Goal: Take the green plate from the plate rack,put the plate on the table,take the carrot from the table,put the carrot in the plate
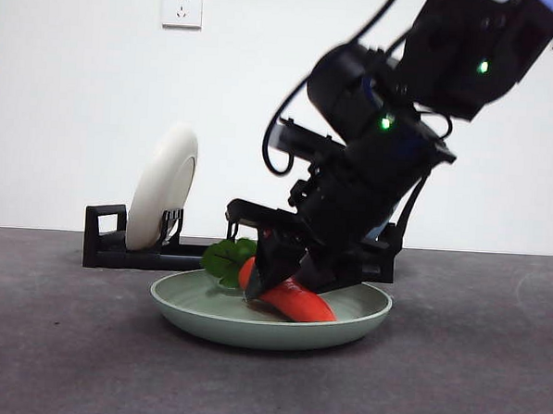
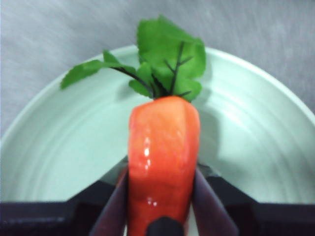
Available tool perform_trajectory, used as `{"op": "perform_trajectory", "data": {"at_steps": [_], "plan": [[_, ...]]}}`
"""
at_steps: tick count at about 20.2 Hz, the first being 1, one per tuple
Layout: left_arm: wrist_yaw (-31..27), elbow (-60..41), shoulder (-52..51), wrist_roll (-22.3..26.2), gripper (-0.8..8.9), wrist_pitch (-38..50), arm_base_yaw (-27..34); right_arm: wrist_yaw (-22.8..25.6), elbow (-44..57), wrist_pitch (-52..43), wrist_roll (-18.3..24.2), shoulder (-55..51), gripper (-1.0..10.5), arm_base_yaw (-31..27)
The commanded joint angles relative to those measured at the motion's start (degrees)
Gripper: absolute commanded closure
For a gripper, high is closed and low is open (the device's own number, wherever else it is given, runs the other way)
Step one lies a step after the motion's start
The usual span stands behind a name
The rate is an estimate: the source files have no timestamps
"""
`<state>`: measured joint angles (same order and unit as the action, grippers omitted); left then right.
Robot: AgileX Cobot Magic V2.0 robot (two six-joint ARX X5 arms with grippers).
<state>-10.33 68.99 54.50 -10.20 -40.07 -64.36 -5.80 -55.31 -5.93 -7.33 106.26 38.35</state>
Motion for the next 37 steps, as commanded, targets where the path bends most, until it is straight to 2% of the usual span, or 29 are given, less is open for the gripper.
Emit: {"op": "perform_trajectory", "data": {"at_steps": [1, 3, 5, 6, 10, 13, 16, 20, 25, 30, 31, 34, 37], "plan": [[-0.07, -0.24, -0.04, -0.35, 5.26, -0.5, -0.15, 0.2, 0.17, 0.28, -0.7, 0.48, 9.3, 0.11], [-0.07, -0.24, -0.04, -0.35, 5.26, -0.72, -0.15, 0.17, 0.17, 0.02, -0.74, 0.46, 7.5, 0.33], [-0.07, -0.24, -0.04, -0.35, 5.26, -0.76, -0.15, 0.17, 0.15, 0.04, -0.79, 0.44, 4.6, 0.35], [-0.09, -0.24, -0.04, -0.35, 5.26, -0.76, -0.15, 0.15, 0.11, 0.09, -0.79, 0.17, 3.9, 0.35], [-0.17, -0.24, -0.04, -0.33, 5.26, -0.81, -0.15, 0.15, 0.0, 1.79, -0.76, -4.63, 3.9, 0.35], [-0.5, -0.24, -0.04, -0.28, 5.26, -1.6, -0.15, 0.17, 0.0, 7.61, -0.76, -13.49, 3.9, 0.35], [-1.68, -0.24, -0.04, -0.09, 5.26, -3.43, -0.09, -0.37, 0.0, 19.37, -0.42, -24.44, 3.9, 0.35], [-1.64, -0.24, -0.04, -0.11, 5.27, -7.04, -0.09, -3.78, 0.0, 39.69, 0.2, -39.93, 3.9, 0.35], [-1.51, -0.24, -0.04, -0.13, 5.32, -10.23, -0.09, -4.83, 0.0, 59.25, 0.31, -55.47, 4.5, 0.37], [-1.36, -0.24, -0.04, -0.11, 5.41, -11.93, -0.09, -4.83, 0.0, 65.07, 0.28, -61.64, 4.8, 0.37], [-1.36, -0.24, -0.04, -0.11, 5.85, -12.39, -0.09, -4.83, 0.0, 65.77, 0.31, -62.49, 5.6, 0.37], [-1.4, -0.24, -0.04, -0.13, 8.41, -13.25, -0.09, -4.81, 0.0, 66.9, 0.31, -63.98, 9.5, 0.37], [-1.4, -0.24, -0.04, -0.13, 8.21, -13.31, -0.11, -4.79, 0.0, 66.9, 0.31, -64.59, 9.5, 0.35]]}}
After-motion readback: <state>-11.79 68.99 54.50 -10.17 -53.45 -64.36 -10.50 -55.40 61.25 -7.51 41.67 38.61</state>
